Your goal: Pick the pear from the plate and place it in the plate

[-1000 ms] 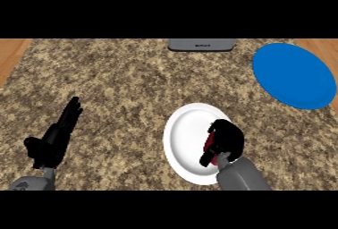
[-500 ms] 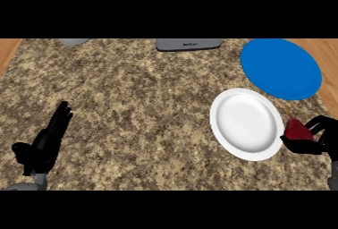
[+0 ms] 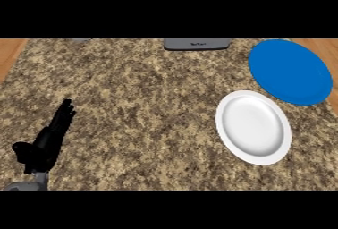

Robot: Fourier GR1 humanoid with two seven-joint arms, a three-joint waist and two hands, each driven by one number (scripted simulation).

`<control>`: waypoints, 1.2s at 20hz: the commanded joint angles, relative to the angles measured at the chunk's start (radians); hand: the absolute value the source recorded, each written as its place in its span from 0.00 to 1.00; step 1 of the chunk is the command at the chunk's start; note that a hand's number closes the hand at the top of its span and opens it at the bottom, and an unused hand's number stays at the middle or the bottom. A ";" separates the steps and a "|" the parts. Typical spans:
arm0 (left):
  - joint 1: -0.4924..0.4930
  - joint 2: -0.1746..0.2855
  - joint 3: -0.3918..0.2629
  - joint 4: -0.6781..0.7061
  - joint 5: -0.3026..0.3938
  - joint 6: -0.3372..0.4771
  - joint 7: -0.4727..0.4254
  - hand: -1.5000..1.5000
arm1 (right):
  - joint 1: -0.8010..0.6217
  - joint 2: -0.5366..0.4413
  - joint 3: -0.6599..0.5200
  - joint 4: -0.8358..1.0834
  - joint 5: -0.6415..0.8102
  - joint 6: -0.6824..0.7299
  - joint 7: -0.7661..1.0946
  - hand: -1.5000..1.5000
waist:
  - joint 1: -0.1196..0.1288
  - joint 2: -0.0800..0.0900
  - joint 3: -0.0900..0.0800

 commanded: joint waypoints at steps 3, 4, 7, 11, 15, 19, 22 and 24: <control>-0.020 -0.004 0.003 -0.007 -0.017 -0.013 0.014 0.50 | -0.056 -0.059 -0.148 0.074 -0.071 -0.058 -0.180 1.00 | 0.024 0.002 -0.002; -0.003 -0.026 -0.009 0.005 -0.027 -0.004 0.001 0.50 | -0.111 -0.079 -0.149 0.100 -0.062 -0.061 -0.153 1.00 | 0.031 0.004 -0.002; -0.064 -0.005 0.032 0.048 -0.026 -0.054 0.013 0.50 | -0.149 -0.114 -0.159 0.153 -0.058 -0.020 -0.209 1.00 | 0.030 0.004 -0.002; -0.037 -0.027 0.035 0.001 -0.040 -0.049 0.026 0.50 | -0.193 -0.081 -0.124 0.035 -0.055 0.005 -0.111 1.00 | 0.032 0.003 -0.003; -0.083 -0.033 0.064 0.081 -0.037 -0.099 0.026 0.50 | -0.294 -0.050 -0.058 0.142 -0.003 -0.010 -0.146 1.00 | 0.034 0.005 -0.002; -0.029 -0.081 0.029 0.010 -0.079 -0.042 0.030 0.50 | -0.396 -0.019 0.024 0.111 0.029 0.040 -0.026 1.00 | 0.038 0.004 -0.003; -0.045 -0.096 0.011 -0.027 -0.105 -0.017 0.062 0.50 | -0.561 -0.009 0.060 0.313 0.066 0.026 -0.073 1.00 | 0.054 0.008 -0.002; -0.094 -0.084 0.032 0.021 -0.092 -0.047 0.068 0.50 | -0.624 0.042 0.086 0.374 0.088 -0.003 -0.080 1.00 | 0.051 0.009 -0.002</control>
